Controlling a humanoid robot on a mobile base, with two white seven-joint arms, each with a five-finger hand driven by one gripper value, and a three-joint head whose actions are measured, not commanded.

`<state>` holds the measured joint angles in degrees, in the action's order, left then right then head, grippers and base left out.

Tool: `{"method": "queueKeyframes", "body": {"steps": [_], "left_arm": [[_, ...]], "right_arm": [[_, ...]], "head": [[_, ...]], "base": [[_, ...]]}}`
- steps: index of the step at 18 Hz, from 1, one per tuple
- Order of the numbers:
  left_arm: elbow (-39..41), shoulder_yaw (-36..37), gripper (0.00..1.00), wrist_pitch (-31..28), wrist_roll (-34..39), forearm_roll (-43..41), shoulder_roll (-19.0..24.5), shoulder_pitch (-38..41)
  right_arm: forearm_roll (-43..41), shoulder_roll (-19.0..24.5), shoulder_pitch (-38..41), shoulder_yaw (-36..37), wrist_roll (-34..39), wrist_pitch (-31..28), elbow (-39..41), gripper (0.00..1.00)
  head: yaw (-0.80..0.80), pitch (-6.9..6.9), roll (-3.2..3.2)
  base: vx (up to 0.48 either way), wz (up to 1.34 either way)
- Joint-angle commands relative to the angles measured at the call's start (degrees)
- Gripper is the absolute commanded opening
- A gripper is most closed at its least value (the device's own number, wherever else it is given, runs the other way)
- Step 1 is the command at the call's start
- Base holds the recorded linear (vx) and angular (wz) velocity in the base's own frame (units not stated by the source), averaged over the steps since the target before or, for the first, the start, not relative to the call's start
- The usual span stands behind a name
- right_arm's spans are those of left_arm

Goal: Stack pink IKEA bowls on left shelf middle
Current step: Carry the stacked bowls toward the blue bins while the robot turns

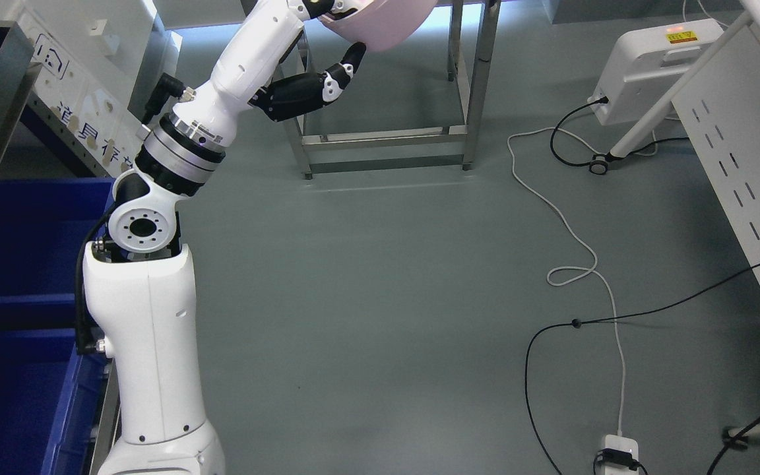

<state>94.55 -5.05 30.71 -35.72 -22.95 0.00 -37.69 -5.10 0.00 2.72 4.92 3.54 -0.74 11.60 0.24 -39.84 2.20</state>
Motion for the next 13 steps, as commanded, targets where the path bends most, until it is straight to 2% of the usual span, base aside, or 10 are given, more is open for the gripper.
{"method": "queueKeyframes", "body": {"steps": [1, 8, 13], "left_arm": [[0.5, 0.0, 0.04, -0.1, -0.1, 0.0, 1.0, -1.4], [0.5, 0.0, 0.05, -0.3, 1.0, 1.5, 1.0, -2.1], [0.5, -1.2, 0.05, -2.8, 1.0, 1.6, 1.0, -3.8]], "right_arm": [[0.0, -1.0, 0.0, 0.0, 0.0, 0.0, 0.0, 1.00], [0.0, -1.0, 0.0, 0.0, 0.0, 0.0, 0.0, 1.00], [0.0, -1.0, 0.0, 0.0, 0.0, 0.0, 0.0, 1.00]], "head": [[0.00, 0.00, 0.00], [0.00, 0.00, 0.00], [0.00, 0.00, 0.00]], "base": [[-0.320, 0.08], [-0.314, 0.11], [-0.304, 0.29]]}}
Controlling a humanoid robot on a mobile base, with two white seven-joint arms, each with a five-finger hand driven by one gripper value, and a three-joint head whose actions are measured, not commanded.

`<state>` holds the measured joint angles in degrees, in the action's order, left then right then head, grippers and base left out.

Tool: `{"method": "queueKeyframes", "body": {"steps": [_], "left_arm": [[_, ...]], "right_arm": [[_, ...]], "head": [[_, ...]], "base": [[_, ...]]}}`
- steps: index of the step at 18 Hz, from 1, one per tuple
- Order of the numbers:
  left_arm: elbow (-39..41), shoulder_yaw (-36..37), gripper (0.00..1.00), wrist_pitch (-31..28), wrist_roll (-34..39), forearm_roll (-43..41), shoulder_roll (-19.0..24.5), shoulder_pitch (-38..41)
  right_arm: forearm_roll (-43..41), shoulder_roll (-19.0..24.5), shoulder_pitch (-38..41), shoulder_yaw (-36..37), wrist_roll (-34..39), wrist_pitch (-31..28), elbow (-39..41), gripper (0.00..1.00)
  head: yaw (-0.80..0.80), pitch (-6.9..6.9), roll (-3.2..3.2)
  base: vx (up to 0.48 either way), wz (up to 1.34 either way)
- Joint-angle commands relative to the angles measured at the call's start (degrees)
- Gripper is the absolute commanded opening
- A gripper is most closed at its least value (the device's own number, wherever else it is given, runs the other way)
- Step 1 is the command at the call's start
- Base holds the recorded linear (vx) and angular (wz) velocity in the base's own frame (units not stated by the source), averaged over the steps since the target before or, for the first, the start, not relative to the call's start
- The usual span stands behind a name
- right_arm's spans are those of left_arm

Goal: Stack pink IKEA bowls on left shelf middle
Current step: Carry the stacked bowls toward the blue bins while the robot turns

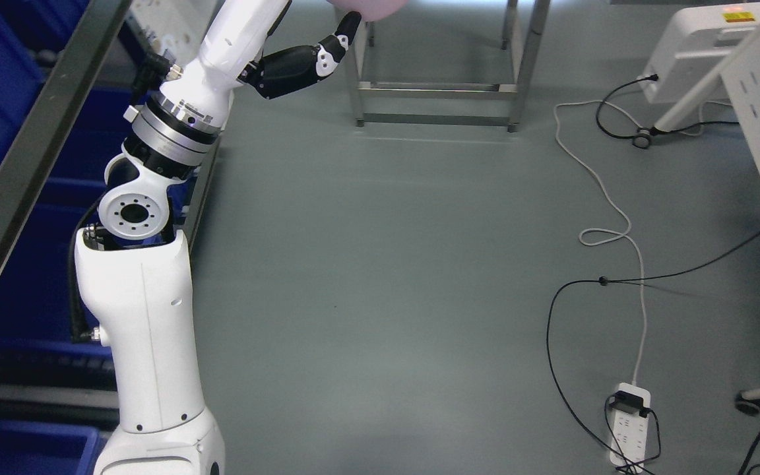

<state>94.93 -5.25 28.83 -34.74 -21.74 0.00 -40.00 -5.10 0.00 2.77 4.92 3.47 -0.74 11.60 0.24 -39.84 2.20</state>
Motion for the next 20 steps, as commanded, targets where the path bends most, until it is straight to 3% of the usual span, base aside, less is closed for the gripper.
{"method": "queueKeyframes", "body": {"steps": [1, 11, 20], "left_arm": [[0.2, -1.0, 0.06, -1.1, 0.0, 0.4, 1.0, -1.6], [0.8, -1.0, 0.07, -1.6, 0.0, 0.4, 1.0, -2.6], [0.7, -1.3, 0.08, -4.4, 0.0, 0.3, 1.0, -7.1]], "right_arm": [[0.0, -1.0, 0.0, 0.0, 0.0, 0.0, 0.0, 1.00], [0.0, -1.0, 0.0, 0.0, 0.0, 0.0, 0.0, 1.00], [0.0, -1.0, 0.0, 0.0, 0.0, 0.0, 0.0, 1.00]], "head": [[0.00, 0.00, 0.00], [0.00, 0.00, 0.00], [0.00, 0.00, 0.00]], "base": [[-0.223, 0.54], [-0.078, 0.91], [0.092, 0.93]]}}
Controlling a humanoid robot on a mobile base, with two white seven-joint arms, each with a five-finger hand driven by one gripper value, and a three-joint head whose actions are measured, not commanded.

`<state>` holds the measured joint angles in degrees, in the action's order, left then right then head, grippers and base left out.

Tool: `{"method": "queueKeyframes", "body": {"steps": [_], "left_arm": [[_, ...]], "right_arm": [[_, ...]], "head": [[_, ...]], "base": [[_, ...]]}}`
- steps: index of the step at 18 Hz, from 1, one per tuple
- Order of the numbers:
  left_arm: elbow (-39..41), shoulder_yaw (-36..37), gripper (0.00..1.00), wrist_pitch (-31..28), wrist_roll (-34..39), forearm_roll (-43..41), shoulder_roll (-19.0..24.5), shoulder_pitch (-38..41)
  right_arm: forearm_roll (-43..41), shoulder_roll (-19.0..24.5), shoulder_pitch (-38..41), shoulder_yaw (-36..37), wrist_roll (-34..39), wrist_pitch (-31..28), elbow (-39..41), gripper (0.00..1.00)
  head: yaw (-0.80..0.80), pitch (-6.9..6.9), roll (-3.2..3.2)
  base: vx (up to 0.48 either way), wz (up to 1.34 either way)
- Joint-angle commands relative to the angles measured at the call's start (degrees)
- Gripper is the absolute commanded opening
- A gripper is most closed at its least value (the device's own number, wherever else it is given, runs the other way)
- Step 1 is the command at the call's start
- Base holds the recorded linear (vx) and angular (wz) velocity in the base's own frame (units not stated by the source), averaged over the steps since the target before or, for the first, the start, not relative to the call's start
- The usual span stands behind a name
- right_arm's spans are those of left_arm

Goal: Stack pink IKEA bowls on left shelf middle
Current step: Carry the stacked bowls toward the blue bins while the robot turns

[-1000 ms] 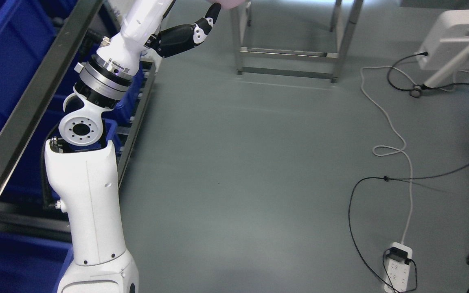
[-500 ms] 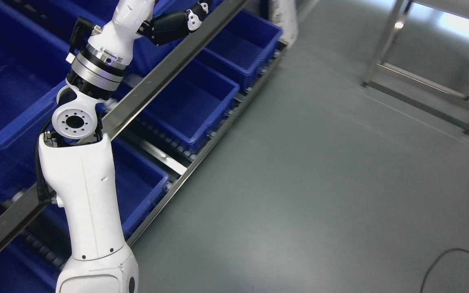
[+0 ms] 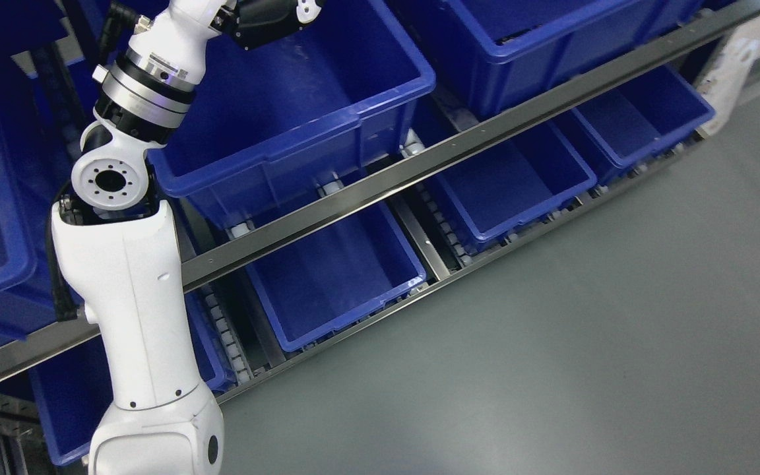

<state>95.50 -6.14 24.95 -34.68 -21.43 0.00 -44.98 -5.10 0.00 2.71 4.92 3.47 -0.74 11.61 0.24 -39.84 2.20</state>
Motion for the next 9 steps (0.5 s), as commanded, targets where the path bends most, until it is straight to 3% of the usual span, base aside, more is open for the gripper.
{"method": "queueKeyframes", "body": {"steps": [1, 5, 9], "left_arm": [[0.1, -0.8, 0.08, -0.7, 0.0, 0.0, 1.0, -3.0], [-0.4, -0.1, 0.08, -4.6, -0.4, -0.3, 1.0, -5.7], [-2.8, 8.2, 0.08, -11.7, -2.4, -0.8, 1.0, -6.5]], "right_arm": [[0.0, -1.0, 0.0, 0.0, 0.0, 0.0, 0.0, 1.00], [0.0, -1.0, 0.0, 0.0, 0.0, 0.0, 0.0, 1.00], [0.0, -1.0, 0.0, 0.0, 0.0, 0.0, 0.0, 1.00]], "head": [[0.00, 0.00, 0.00], [0.00, 0.00, 0.00], [0.00, 0.00, 0.00]], "base": [[0.121, 0.59], [0.105, 0.44], [0.069, 0.24]]}}
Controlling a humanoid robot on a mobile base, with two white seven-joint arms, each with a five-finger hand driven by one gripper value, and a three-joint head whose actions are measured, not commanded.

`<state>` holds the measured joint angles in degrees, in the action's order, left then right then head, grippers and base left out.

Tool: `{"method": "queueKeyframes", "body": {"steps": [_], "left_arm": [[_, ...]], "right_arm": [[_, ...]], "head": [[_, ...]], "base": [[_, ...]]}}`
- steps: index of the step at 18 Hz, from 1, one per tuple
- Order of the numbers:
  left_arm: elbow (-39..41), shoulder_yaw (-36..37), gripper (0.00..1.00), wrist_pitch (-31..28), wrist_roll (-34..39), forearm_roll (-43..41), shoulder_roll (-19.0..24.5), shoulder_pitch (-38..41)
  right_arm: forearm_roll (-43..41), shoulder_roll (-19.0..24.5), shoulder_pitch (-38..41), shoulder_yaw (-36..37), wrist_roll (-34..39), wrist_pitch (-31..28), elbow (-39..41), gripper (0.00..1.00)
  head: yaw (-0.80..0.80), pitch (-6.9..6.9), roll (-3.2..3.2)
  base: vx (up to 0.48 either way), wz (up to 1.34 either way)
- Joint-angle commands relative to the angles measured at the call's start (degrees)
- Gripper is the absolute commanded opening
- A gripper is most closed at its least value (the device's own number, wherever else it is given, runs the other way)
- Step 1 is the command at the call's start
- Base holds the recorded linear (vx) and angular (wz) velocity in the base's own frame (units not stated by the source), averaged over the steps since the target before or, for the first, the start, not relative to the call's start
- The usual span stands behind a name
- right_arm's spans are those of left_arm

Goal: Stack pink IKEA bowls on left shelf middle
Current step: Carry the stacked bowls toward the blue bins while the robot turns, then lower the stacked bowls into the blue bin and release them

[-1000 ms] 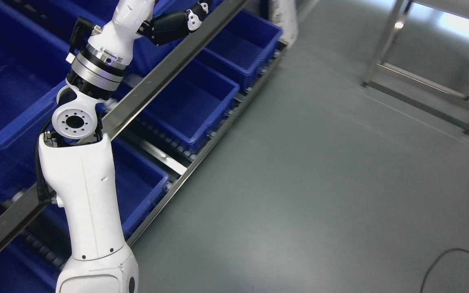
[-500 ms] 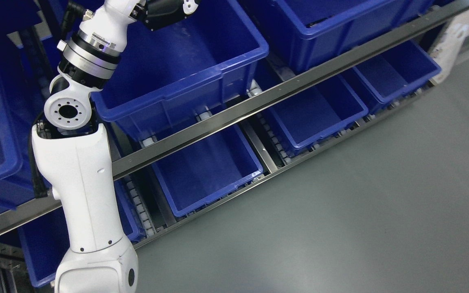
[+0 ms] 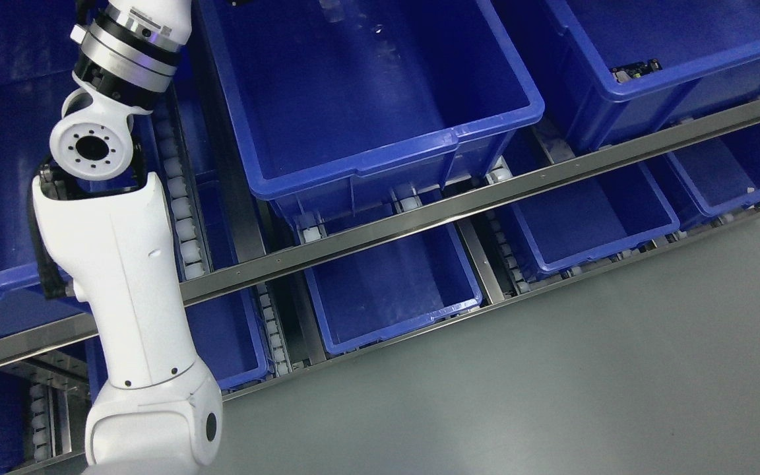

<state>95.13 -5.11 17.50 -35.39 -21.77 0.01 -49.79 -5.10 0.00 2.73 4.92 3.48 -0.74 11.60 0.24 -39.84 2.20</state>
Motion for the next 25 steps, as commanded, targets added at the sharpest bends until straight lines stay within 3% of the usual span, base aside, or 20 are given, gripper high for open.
{"method": "queueKeyframes", "body": {"steps": [1, 6, 11, 14, 17, 22, 25], "left_arm": [[-3.6, 8.9, 0.08, -5.7, -2.7, -1.2, 1.0, -1.5], [-11.2, 14.8, 0.08, -8.6, -9.1, -8.2, 1.0, 0.3], [-13.4, 14.3, 0.08, -9.3, -11.1, -10.7, 1.0, 1.7], [-13.4, 14.1, 0.15, -9.2, -11.0, -10.7, 1.0, 2.2], [-13.0, 13.2, 0.26, -8.9, -10.8, -10.1, 1.0, 2.3], [-12.9, 13.8, 0.60, -8.5, -9.4, -10.1, 1.0, 4.3], [-12.7, 11.5, 0.84, -6.4, -4.1, -8.0, 1.0, 5.1]], "right_arm": [[0.0, -1.0, 0.1, 0.0, 0.0, 0.0, 0.0, 1.00], [0.0, -1.0, 0.0, 0.0, 0.0, 0.0, 0.0, 1.00], [0.0, -1.0, 0.0, 0.0, 0.0, 0.0, 0.0, 1.00], [0.0, -1.0, 0.0, 0.0, 0.0, 0.0, 0.0, 1.00], [0.0, -1.0, 0.0, 0.0, 0.0, 0.0, 0.0, 1.00], [0.0, -1.0, 0.0, 0.0, 0.0, 0.0, 0.0, 1.00], [0.0, -1.0, 0.0, 0.0, 0.0, 0.0, 0.0, 1.00]], "head": [[0.00, 0.00, 0.00], [0.00, 0.00, 0.00], [0.00, 0.00, 0.00], [0.00, 0.00, 0.00], [0.00, 0.00, 0.00], [0.00, 0.00, 0.00], [0.00, 0.00, 0.00]], "base": [[0.055, 0.15], [0.027, 0.07], [0.000, 0.00], [0.000, 0.00], [0.000, 0.00], [0.000, 0.00], [0.000, 0.00]]}}
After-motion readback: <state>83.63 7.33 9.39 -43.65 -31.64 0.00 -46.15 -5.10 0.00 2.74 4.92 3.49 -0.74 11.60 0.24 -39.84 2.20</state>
